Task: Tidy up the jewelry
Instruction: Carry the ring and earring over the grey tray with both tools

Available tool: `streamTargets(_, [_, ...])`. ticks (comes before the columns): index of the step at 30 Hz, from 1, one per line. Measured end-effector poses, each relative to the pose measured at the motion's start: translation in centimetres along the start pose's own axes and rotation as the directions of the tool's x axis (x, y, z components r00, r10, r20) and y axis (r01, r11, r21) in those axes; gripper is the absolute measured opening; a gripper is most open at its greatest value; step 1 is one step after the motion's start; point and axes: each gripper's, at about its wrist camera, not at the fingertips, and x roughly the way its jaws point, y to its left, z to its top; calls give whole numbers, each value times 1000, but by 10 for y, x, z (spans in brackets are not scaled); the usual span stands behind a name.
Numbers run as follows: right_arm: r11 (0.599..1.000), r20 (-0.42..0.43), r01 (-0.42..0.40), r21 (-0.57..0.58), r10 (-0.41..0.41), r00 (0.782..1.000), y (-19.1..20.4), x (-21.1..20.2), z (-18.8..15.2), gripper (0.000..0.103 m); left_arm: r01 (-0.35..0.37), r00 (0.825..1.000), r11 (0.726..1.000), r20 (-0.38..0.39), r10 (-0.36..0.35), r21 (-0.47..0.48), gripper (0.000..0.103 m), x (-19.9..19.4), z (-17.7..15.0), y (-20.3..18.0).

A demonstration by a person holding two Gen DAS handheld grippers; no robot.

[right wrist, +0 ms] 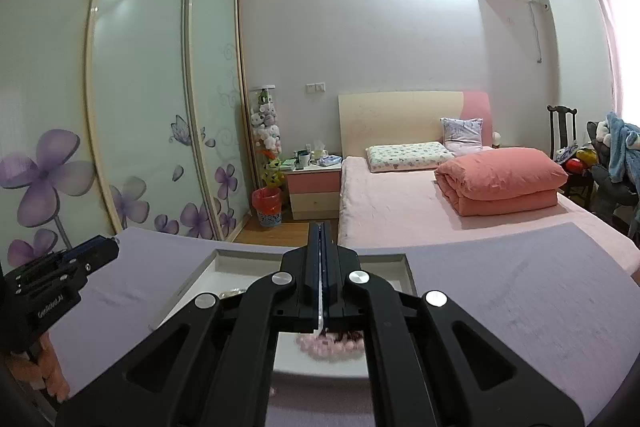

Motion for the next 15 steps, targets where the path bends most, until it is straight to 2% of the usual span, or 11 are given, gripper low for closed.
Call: streamTargets(15, [1000,-69,-12,13,13,998,-7,58,-17,1,3,999,1000,-47,-4,-6,22,68,0,-3])
